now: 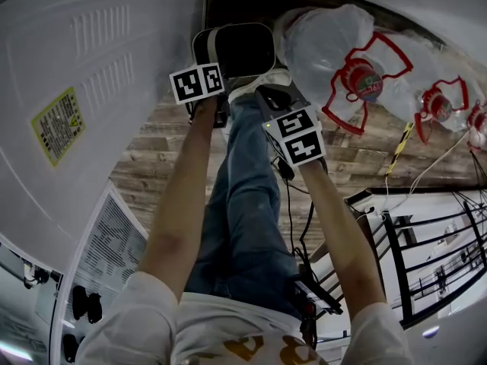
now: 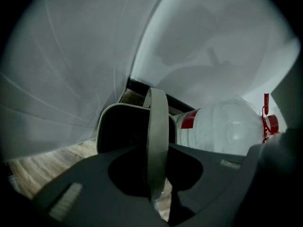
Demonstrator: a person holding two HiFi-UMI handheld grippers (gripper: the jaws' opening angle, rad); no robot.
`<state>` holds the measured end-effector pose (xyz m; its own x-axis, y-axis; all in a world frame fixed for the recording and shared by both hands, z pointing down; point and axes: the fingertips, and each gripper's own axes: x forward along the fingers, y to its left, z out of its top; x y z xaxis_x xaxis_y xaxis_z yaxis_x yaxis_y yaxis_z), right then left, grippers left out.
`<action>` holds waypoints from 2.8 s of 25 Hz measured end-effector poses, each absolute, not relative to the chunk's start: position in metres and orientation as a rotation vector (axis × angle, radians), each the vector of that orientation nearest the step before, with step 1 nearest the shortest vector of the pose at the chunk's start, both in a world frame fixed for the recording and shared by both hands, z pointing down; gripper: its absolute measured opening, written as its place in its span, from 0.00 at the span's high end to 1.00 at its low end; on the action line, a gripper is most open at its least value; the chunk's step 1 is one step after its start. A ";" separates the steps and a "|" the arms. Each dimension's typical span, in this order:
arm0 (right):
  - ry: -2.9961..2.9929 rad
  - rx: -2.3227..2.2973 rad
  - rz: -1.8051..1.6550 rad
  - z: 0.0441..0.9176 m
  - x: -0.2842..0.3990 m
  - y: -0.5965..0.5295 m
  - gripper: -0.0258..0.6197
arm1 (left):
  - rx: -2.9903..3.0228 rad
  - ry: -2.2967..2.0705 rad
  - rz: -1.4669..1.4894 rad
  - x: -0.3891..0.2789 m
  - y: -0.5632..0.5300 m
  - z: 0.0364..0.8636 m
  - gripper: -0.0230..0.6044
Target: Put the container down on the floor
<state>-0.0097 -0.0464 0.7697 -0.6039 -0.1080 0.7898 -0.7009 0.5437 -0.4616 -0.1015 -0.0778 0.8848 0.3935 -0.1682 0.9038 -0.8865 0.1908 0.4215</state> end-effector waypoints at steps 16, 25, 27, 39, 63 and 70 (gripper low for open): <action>-2.049 0.662 1.021 0.773 -0.005 -0.048 0.92 | 1.185 -1.257 0.880 -0.155 -0.047 0.891 0.75; -2.047 0.666 1.024 0.769 -0.007 -0.046 0.92 | 1.167 -1.346 0.846 -0.170 -0.045 0.883 0.69; -2.049 0.664 1.034 0.767 -0.009 -0.044 0.92 | 1.163 -1.336 0.841 -0.171 -0.042 0.881 0.69; -2.036 0.709 1.015 0.766 0.001 -0.054 0.92 | 1.175 -1.351 0.878 -0.177 -0.045 0.881 0.69; -2.164 0.956 0.823 0.607 0.008 -0.082 0.92 | 1.665 -1.134 0.925 -0.106 -0.091 0.697 0.96; -2.126 1.031 0.757 0.555 0.020 -0.090 0.92 | 1.799 -1.027 0.914 -0.088 -0.105 0.625 0.96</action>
